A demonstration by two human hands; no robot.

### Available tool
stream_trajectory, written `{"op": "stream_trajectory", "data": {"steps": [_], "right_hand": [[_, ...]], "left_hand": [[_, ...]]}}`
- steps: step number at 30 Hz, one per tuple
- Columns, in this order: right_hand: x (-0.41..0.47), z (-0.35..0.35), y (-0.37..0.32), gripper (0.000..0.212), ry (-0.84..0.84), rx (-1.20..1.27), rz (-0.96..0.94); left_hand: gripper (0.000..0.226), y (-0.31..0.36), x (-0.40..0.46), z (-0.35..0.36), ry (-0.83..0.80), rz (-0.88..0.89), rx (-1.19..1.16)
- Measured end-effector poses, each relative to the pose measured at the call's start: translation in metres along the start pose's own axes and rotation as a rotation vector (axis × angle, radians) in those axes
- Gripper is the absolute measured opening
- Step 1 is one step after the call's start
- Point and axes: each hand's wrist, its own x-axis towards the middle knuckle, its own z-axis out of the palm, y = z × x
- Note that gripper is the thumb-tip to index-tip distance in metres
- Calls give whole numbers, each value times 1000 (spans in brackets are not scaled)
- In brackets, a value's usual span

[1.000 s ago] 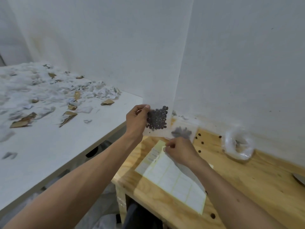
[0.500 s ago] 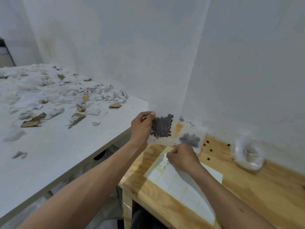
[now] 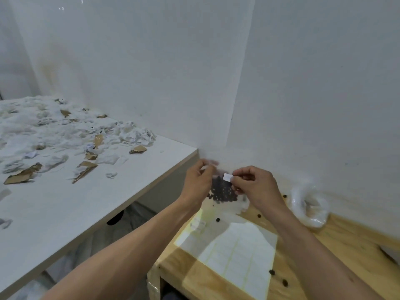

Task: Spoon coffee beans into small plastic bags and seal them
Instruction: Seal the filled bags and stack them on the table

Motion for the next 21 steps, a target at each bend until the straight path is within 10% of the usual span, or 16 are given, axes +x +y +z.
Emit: {"op": "stream_trajectory", "data": {"steps": [21], "right_hand": [[3,-46,3,6,175,4,-149]], "left_hand": [[12,13,-21,58,-50,2,-59]]}}
